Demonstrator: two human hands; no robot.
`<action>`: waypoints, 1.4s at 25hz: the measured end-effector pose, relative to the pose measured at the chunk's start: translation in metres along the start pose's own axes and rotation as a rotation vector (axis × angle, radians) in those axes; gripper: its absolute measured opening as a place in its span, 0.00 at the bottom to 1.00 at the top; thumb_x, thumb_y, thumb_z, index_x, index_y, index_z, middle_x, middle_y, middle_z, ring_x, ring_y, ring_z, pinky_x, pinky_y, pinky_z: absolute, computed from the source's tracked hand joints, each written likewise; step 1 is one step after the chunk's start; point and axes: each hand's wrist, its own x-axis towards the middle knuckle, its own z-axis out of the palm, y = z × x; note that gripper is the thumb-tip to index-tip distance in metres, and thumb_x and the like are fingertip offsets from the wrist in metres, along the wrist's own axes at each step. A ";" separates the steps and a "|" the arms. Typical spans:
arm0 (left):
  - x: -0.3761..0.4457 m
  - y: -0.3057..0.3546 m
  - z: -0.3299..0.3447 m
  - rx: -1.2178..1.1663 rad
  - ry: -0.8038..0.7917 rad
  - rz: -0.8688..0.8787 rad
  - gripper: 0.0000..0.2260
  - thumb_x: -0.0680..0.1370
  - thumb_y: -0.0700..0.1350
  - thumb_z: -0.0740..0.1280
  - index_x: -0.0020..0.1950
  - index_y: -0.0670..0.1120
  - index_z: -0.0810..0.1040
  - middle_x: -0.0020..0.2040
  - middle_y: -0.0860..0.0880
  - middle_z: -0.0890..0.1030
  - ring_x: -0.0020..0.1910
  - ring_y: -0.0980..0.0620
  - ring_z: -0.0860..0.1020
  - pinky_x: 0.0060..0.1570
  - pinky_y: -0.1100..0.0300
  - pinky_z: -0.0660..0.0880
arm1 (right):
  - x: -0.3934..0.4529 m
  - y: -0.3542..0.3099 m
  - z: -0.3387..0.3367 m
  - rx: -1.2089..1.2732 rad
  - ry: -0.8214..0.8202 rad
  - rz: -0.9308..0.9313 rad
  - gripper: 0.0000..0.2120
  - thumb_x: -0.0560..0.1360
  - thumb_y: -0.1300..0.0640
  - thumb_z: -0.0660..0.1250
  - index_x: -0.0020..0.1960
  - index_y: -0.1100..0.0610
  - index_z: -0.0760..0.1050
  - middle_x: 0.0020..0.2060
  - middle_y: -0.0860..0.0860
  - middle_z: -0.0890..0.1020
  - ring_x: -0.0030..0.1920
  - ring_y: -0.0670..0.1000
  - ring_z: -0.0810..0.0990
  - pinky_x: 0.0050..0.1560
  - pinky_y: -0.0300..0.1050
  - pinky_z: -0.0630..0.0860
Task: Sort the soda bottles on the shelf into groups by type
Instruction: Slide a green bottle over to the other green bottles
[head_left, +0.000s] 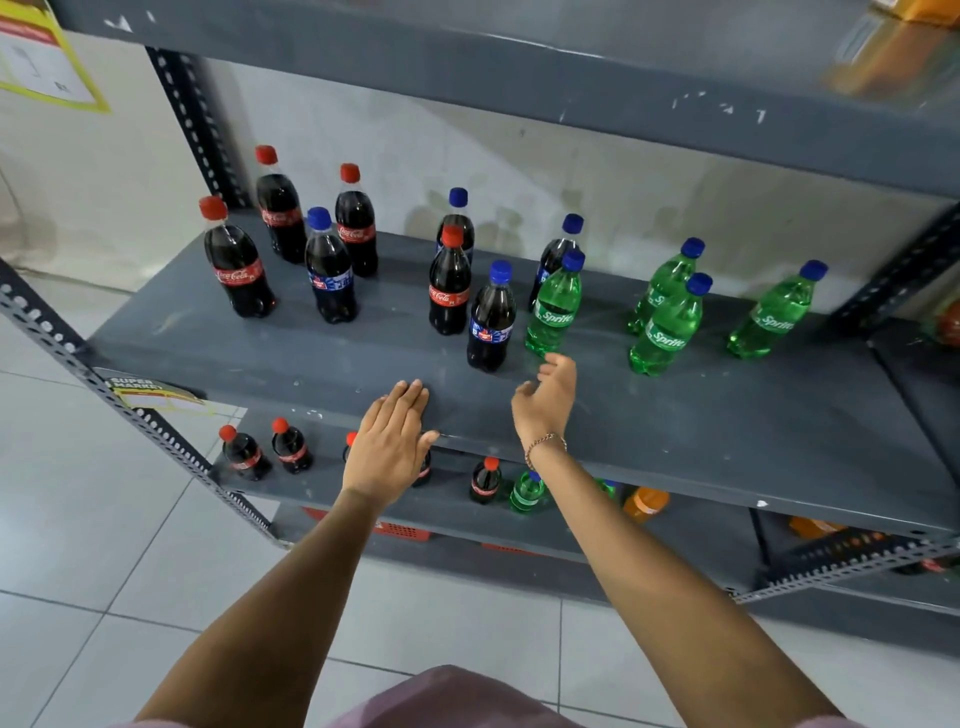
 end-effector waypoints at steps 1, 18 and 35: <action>0.001 0.000 0.000 0.001 0.002 -0.001 0.29 0.81 0.56 0.44 0.68 0.38 0.69 0.68 0.41 0.72 0.70 0.42 0.67 0.67 0.47 0.65 | 0.007 0.000 -0.007 0.019 0.045 0.014 0.19 0.73 0.67 0.63 0.63 0.64 0.65 0.58 0.60 0.71 0.58 0.57 0.74 0.60 0.47 0.73; -0.002 0.019 0.003 -0.003 0.075 0.005 0.27 0.82 0.53 0.42 0.72 0.39 0.65 0.72 0.43 0.67 0.74 0.46 0.61 0.73 0.51 0.54 | 0.045 -0.018 -0.035 0.101 -0.113 0.044 0.22 0.69 0.62 0.72 0.58 0.63 0.67 0.53 0.58 0.80 0.51 0.54 0.78 0.47 0.38 0.70; 0.019 0.191 0.038 0.045 -0.016 0.292 0.24 0.82 0.51 0.48 0.69 0.38 0.69 0.69 0.41 0.72 0.69 0.43 0.69 0.68 0.46 0.65 | 0.017 0.079 -0.218 -0.005 0.118 -0.012 0.23 0.65 0.52 0.76 0.56 0.55 0.73 0.42 0.49 0.82 0.41 0.44 0.79 0.43 0.29 0.72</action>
